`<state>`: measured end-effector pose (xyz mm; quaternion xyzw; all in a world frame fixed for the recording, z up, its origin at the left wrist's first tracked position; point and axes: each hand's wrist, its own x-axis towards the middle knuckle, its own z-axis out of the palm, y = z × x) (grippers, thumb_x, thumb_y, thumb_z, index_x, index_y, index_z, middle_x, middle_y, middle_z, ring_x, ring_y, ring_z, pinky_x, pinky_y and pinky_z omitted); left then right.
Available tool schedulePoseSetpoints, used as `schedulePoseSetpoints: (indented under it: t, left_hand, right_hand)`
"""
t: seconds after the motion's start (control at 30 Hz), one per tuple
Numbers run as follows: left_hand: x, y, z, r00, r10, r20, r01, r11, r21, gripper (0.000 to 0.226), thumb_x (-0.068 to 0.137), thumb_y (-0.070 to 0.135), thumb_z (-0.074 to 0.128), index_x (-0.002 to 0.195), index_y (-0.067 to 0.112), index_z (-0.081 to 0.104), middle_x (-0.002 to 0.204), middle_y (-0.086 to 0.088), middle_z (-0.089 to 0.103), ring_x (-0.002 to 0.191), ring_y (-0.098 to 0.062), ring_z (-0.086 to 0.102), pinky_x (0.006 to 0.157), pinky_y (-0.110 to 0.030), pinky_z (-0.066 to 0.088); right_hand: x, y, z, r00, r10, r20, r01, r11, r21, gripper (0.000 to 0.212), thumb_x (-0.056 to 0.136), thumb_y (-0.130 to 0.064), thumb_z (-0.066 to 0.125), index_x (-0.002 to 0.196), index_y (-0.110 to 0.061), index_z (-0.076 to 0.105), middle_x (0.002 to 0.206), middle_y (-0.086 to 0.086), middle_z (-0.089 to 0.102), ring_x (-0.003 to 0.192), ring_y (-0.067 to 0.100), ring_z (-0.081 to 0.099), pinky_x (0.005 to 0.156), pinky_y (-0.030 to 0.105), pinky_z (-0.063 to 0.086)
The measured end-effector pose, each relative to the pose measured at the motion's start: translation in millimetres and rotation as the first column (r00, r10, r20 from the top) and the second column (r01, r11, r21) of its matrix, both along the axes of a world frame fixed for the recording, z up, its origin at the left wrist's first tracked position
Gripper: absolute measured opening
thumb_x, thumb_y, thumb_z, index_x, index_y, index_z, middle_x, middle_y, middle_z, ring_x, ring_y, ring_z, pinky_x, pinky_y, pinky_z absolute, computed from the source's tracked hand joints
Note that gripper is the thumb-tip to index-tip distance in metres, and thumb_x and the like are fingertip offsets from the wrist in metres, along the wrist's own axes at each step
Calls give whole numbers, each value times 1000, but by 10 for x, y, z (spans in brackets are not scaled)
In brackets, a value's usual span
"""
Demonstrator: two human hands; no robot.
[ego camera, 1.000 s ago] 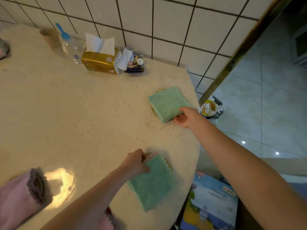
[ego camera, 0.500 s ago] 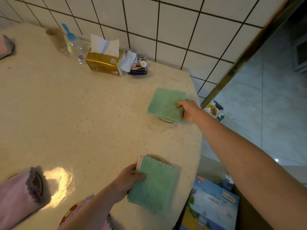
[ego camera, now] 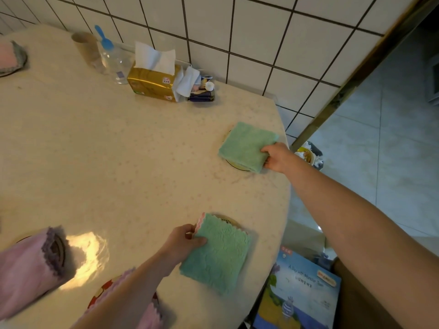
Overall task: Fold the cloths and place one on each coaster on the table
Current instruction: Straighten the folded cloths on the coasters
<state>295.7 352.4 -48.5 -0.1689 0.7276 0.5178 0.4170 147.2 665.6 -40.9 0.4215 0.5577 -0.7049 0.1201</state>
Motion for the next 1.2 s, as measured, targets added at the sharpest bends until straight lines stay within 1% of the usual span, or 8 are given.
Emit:
schedulePoseSetpoints:
  t: [0.13, 0.27, 0.37, 0.53, 0.7, 0.77, 1.0, 1.2]
  left_hand:
    - [-13, 21, -27, 994, -62, -89, 51, 992, -119, 19, 75, 19, 78, 88, 13, 67, 89, -11, 71, 86, -29, 68, 74, -40, 56]
    - [-10, -3, 39, 951, -231, -203, 160, 935, -318, 20, 75, 25, 76, 89, 20, 62, 82, 2, 66, 73, -12, 60, 54, -23, 42]
    - [18, -151, 83, 914, -261, -311, 121, 907, -404, 17, 77, 22, 73, 88, 20, 60, 82, 3, 66, 71, -15, 60, 59, -25, 43]
    - [151, -712, 149, 872, -218, -437, -13, 884, -467, 19, 83, 19, 69, 99, 21, 59, 97, 3, 62, 79, -18, 61, 66, -28, 44]
    - [338, -1271, 221, 848, -65, -526, -199, 881, -429, 17, 84, 10, 66, 100, 13, 62, 97, -1, 64, 70, -15, 60, 53, -19, 45]
    - [378, -1514, 220, 830, -49, -556, -233, 874, -425, 16, 85, 11, 64, 101, 12, 63, 97, -1, 65, 72, -17, 61, 61, -27, 45]
    - [492, -2502, 113, 709, 13, -705, -427, 804, -414, 7, 85, 12, 62, 92, 10, 61, 104, -9, 52, 84, -24, 53, 71, -33, 42]
    - [528, -3716, -95, 850, 61, -523, -411, 698, -586, 40, 79, 10, 64, 117, 3, 52, 117, -23, 51, 104, -43, 46, 89, -47, 38]
  right_hand:
    - [-28, 71, -96, 999, 45, 8, -46, 955, 293, 50, 84, -6, 61, 130, -7, 43, 131, 17, 51, 116, 35, 53, 90, 52, 50]
    - [76, 128, -86, 962, 173, 212, -273, 659, 701, 59, 81, -15, 62, 132, -5, 33, 133, 21, 45, 120, 39, 47, 96, 46, 46]
    - [198, 12, 45, 944, 201, 261, -328, 489, 808, 54, 83, -9, 58, 132, -2, 35, 135, 22, 40, 124, 39, 40, 98, 41, 38]
    - [558, -693, 282, 894, 449, 14, -269, 511, 817, 47, 82, -8, 59, 127, -9, 44, 123, 11, 51, 113, 28, 49, 89, 34, 41]
    - [1153, -1625, 348, 813, 581, -37, -390, 591, 707, 36, 80, -2, 58, 115, -6, 52, 99, 4, 59, 86, 17, 55, 81, 30, 44]
    - [1419, -1999, 286, 799, 600, -44, -430, 621, 655, 32, 79, 0, 56, 110, -7, 55, 90, 3, 60, 80, 18, 58, 79, 32, 47]
    - [2312, -3147, -147, 632, 738, 235, -733, 472, 491, 14, 81, -20, 62, 88, -23, 51, 90, 4, 64, 93, 24, 62, 77, 30, 47]
    - [2507, -3748, -120, 638, 600, 484, -752, 350, 558, 28, 75, -28, 60, 99, -14, 53, 104, 9, 66, 95, 28, 63, 78, 35, 51]
